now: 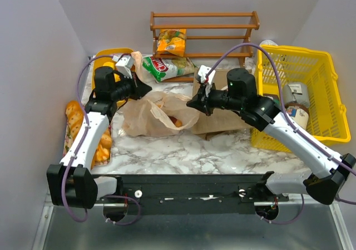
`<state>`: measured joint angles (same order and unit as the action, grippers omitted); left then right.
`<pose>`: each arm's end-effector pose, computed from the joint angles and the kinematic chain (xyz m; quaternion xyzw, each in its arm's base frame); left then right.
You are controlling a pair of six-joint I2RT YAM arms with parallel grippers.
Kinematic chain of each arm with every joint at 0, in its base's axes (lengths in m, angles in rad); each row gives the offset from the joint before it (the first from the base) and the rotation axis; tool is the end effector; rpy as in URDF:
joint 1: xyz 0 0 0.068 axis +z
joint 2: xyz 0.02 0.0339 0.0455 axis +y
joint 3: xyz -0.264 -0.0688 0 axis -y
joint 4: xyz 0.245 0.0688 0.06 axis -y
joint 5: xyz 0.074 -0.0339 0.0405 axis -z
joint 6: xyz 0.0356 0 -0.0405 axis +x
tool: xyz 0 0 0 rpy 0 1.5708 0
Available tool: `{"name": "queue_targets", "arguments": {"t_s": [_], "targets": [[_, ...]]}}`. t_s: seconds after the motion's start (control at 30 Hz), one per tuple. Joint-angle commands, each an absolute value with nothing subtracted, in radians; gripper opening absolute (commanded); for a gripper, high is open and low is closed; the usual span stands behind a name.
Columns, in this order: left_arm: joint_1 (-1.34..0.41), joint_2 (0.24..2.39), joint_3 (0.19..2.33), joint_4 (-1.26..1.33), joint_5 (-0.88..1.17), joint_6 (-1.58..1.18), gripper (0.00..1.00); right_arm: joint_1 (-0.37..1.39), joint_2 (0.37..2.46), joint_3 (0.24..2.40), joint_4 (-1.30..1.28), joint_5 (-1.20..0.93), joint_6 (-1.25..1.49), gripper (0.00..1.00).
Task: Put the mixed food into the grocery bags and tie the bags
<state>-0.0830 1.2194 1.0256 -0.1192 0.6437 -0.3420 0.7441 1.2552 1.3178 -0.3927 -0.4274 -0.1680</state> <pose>0.2759 -0.0444 0.3415 0.0855 0.7848 -0.3677 0.4915 0.1956 0.2001 0.4052 -0.4609 0.6596 0.3268 0.4957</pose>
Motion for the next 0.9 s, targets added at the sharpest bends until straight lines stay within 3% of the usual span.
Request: {"name": "queue_targets", "arguments": {"t_s": [0.0, 0.37, 0.8, 0.87], "targets": [[-0.164, 1.272, 1.086, -0.245, 0.639, -0.189, 0.00, 0.807, 1.285, 1.429, -0.367, -0.472, -0.261, 0.01], [-0.279, 1.226, 1.032, -0.184, 1.093, -0.061, 0.00, 0.810, 1.469, 1.604, -0.348, -0.708, -0.291, 0.01], [-0.365, 1.250, 1.085, -0.388, 1.146, 0.087, 0.00, 0.762, 1.606, 1.684, -0.312, -0.816, -0.172, 0.01], [-0.364, 1.224, 1.071, -0.402, 1.099, 0.098, 0.05, 0.741, 1.608, 1.671, -0.295, -0.831, -0.152, 0.01]]}}
